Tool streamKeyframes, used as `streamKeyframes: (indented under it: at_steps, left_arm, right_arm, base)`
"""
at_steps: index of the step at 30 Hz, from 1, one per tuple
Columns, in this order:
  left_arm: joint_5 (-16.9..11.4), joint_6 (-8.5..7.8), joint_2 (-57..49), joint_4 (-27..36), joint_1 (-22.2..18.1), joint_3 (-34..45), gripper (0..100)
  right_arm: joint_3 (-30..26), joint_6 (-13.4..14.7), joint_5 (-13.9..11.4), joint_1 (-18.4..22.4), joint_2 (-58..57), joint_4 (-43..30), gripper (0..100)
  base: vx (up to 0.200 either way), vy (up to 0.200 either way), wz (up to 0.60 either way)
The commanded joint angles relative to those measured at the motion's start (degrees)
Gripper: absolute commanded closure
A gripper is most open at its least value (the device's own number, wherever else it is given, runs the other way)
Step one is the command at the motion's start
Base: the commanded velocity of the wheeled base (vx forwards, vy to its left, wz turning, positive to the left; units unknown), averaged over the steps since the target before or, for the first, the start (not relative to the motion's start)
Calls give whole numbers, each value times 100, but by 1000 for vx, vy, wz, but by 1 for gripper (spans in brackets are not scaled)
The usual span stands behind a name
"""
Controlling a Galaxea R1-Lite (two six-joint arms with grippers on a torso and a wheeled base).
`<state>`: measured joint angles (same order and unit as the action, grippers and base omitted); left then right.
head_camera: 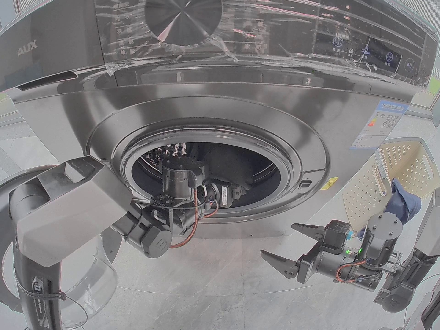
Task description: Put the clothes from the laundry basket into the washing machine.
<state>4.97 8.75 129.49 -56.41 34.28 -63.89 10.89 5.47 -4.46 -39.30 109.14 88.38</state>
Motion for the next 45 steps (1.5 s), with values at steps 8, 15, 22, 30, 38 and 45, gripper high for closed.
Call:
streamKeyframes:
  at_steps: [8, 15, 22, 30, 38, 45]
  left_arm:
    - [-480, -67, -363, -187, 149, 492, 0]
    - [-612, -102, -504, -274, 132, 1019, 0]
    - [-700, -102, -750, -327, 167, 1335, 0]
    - [-743, -32, -442, -942, 167, 834, 0]
    - [-708, -23, 542, -995, 123, -273, 0]
    - [-700, -23, 920, -846, 96, -572, 100]
  right_arm:
    - [-8, -2, -2, -7, 2, 4, 0]
    - [10, -2, -2, -7, 2, 4, 0]
    - [1, -2, -2, 2, 2, 4, 0]
    - [10, -2, 7, 2, -25, 4, 0]
    - [10, -2, -2, 10, -25, 4, 0]
    - [10, -2, -2, 28, -51, 4, 0]
  base:
    - [0, 0, 0]
    - [0, 0, 0]
    - [0, 0, 0]
    - [0, 0, 0]
    - [0, 0, 0]
    - [0, 0, 0]
